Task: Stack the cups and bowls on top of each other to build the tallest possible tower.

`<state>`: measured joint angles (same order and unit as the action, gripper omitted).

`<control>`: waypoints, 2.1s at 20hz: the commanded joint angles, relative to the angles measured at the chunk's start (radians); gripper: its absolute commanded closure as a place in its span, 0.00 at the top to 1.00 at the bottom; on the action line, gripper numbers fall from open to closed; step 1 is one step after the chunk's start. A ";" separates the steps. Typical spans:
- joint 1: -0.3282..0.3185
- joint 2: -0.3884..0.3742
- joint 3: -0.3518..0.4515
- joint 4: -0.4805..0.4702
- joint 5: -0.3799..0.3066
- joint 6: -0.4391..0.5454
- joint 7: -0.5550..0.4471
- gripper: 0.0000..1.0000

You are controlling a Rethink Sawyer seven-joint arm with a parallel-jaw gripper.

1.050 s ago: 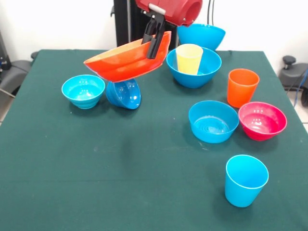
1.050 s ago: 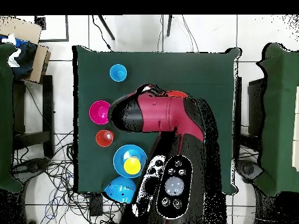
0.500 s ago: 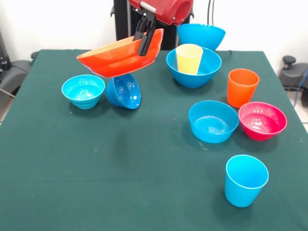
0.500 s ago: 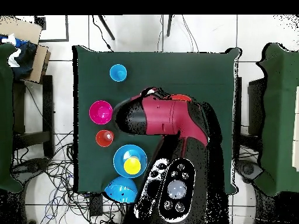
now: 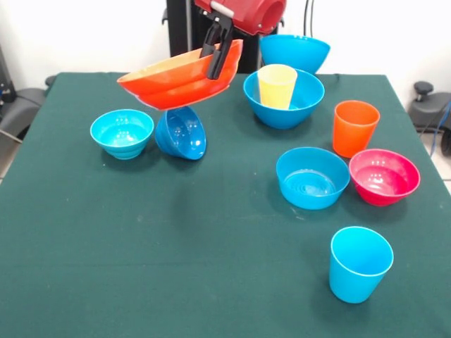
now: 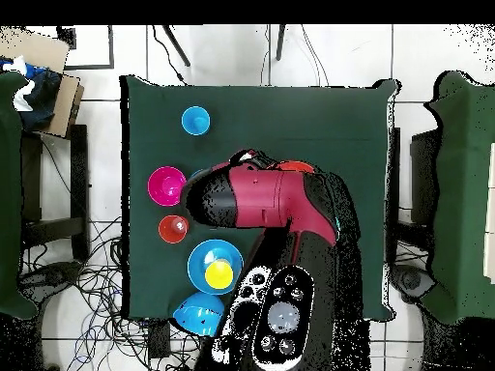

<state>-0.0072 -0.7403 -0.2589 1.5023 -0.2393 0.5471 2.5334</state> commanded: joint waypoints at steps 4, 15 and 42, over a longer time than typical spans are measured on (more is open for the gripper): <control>0.055 0.007 0.025 0.052 -0.008 0.106 0.031 0.00; 0.094 0.036 -0.005 0.026 0.017 0.116 0.062 0.00; 0.140 0.148 -0.078 -0.026 0.024 0.016 0.126 0.00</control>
<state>0.1172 -0.6819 -0.3760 1.5028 -0.2343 0.5471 2.5334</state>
